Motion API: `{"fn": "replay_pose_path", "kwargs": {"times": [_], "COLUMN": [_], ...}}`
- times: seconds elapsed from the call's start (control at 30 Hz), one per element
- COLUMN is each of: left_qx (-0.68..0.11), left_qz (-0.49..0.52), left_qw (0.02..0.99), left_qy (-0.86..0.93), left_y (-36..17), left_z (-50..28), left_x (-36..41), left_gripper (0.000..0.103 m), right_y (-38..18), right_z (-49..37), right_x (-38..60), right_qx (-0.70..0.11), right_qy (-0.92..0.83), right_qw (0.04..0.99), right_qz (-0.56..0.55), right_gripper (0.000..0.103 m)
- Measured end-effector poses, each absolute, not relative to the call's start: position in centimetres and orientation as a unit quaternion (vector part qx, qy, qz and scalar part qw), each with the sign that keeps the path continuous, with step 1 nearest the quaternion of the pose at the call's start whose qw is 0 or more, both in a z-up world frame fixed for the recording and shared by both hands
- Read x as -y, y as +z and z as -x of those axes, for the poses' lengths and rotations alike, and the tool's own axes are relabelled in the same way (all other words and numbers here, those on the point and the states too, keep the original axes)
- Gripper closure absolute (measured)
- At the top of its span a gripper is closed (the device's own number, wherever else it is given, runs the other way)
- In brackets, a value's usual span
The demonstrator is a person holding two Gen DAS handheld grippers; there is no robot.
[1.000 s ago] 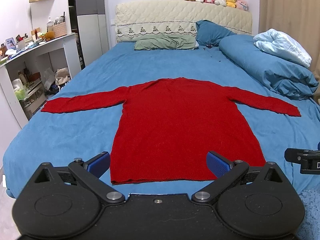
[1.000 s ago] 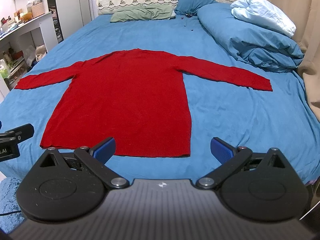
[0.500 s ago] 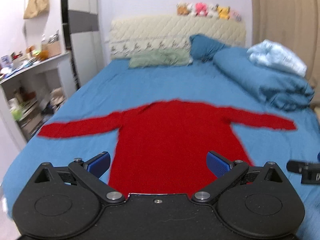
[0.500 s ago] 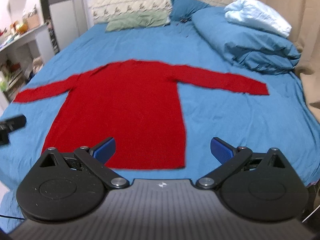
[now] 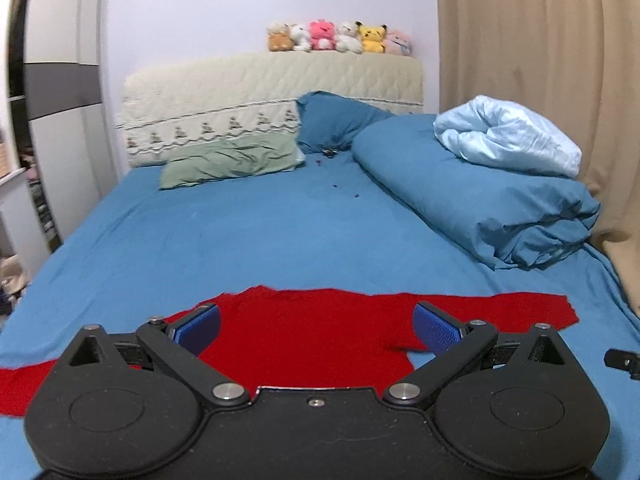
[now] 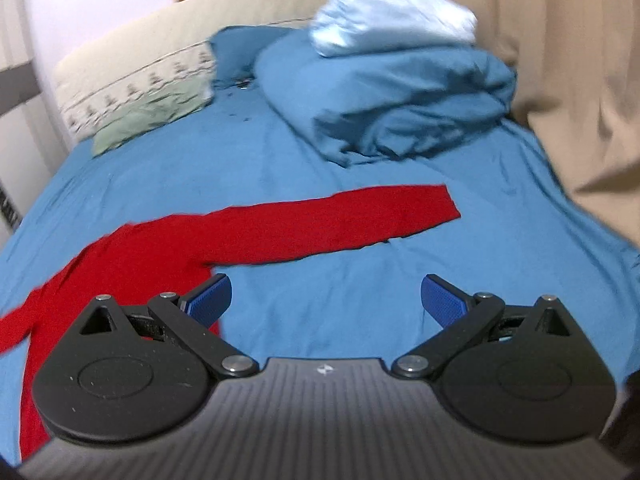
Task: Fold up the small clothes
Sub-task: 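Move the right tool to a sweater sleeve cuff and close on it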
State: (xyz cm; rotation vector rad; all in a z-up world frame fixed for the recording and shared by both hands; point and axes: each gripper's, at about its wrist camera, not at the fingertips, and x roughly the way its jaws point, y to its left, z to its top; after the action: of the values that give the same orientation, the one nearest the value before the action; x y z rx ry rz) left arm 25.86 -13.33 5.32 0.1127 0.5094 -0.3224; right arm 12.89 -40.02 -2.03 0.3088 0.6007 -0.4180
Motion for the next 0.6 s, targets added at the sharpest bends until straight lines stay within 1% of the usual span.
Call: {"fn": "replay_pose_path", "kwargs": {"times": [0.17, 0.27, 0.33, 0.43, 0.6], "left_qx": [-0.285, -0.306, -0.328, -0.353, -0.376], "left_qz": [-0.061, -0.081, -0.083, -0.082, -0.096], "left_qw": [0.940, 0.931, 0.924, 0.915, 0.904], "left_qy": [-0.179, -0.179, -0.181, -0.177, -0.177], "left_y": [0.9, -3.1, -5.8, -9.6, -13.2], "left_z": [-32.8, -36.6, -38.7, -41.5, -44.1], "left_x": [17.3, 19.4, 20.2, 21.4, 22.7], "left_gripper": [0.000, 0.000, 0.000, 0.000, 0.000], "right_y": [-8.6, -12.3, -14.3, -16.9, -20.0], "right_z": [-17.6, -19.8, -21.4, -23.8, -26.9], "right_x": [46.5, 49.8, 51.4, 53.3, 55.7], "right_qx": [-0.287, -0.269, -0.258, -0.250, -0.243], "right_qy": [-0.220, -0.236, -0.253, -0.266, -0.276], "right_qw": [0.910, 0.904, 0.903, 0.902, 0.893], "right_qz": [-0.202, -0.235, -0.234, -0.232, -0.261], "right_gripper": [0.000, 0.000, 0.000, 0.000, 0.001]}}
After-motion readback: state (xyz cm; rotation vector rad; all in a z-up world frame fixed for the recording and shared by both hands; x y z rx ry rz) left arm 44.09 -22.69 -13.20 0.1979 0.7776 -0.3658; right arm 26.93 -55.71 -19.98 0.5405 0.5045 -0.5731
